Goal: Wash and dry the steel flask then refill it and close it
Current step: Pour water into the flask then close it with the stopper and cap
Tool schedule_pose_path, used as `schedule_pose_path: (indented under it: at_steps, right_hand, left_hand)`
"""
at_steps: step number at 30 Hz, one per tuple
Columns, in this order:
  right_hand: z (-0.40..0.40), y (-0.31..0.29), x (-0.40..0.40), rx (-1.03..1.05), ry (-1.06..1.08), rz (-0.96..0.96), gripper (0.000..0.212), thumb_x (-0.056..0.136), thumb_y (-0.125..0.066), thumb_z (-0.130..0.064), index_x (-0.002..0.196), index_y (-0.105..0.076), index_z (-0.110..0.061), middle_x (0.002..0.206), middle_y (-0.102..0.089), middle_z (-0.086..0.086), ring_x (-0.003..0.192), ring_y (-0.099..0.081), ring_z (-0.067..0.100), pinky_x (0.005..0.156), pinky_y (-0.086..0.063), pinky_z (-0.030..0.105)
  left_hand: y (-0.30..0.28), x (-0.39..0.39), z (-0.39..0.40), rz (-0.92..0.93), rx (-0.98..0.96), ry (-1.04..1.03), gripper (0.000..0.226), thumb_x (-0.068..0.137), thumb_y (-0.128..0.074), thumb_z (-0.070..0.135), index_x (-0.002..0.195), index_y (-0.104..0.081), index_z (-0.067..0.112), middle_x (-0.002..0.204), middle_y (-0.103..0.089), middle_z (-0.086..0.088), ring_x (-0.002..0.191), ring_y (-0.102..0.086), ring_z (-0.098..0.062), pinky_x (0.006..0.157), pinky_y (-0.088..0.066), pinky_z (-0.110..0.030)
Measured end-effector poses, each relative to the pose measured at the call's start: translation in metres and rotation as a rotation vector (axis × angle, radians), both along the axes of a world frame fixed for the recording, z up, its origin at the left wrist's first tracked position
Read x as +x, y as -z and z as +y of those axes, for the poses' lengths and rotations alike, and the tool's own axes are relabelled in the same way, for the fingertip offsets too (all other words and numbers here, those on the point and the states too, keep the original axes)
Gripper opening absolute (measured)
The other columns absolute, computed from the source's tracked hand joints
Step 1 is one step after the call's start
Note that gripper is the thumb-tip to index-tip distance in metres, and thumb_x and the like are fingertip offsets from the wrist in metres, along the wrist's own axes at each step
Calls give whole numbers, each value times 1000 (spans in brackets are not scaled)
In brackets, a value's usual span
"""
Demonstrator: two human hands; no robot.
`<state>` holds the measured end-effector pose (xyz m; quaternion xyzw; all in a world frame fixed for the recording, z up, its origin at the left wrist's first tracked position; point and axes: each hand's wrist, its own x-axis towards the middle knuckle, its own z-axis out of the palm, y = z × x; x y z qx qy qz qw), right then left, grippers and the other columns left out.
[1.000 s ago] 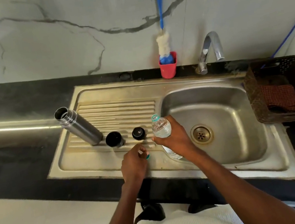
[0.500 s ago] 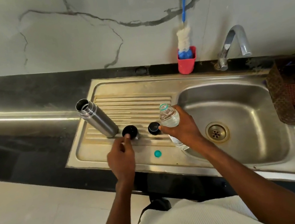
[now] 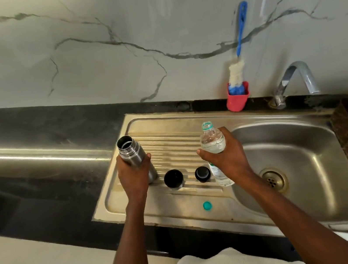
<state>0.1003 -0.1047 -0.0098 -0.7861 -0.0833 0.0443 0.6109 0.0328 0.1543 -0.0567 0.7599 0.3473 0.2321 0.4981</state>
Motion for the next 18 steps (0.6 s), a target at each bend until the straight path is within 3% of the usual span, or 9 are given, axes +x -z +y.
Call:
schedule_pose_path:
  at_steps: [5, 9, 13, 18]
  right_hand:
    - [10, -11, 4, 11, 40, 10, 49, 69, -96, -31, 102, -60, -26, 90, -73, -5, 83, -71, 15, 75, -59, 40]
    - [4, -25, 10, 37, 100, -11, 48, 70, -96, -25, 104, -61, -23, 90, -73, -3, 84, -71, 17, 75, -58, 31]
    - [-23, -44, 13, 52, 195, -30, 47, 72, -94, -18, 108, -63, -24, 92, -74, -4, 84, -72, 13, 74, -57, 27]
    - [-83, -62, 14, -31, 346, -61, 50, 72, -93, -20, 110, -62, -29, 94, -75, -9, 84, -72, 7, 76, -56, 30]
  left_hand:
    - [-23, 19, -4, -70, 76, 95, 63, 78, -91, 21, 129, -54, 21, 117, -66, 6, 102, -67, -18, 85, -52, -32]
    - [-63, 42, -24, -167, 101, 203, 64, 76, -92, 22, 126, -52, 26, 115, -65, 8, 96, -65, -3, 82, -50, -22]
    - [-90, 71, -64, -198, 102, 361, 62, 73, -94, 33, 122, -57, 24, 113, -72, 4, 94, -70, -12, 82, -57, -33]
    - [-95, 95, -137, -157, 135, 557, 55, 73, -93, 36, 114, -57, 30, 101, -70, 14, 84, -66, -1, 73, -50, -23]
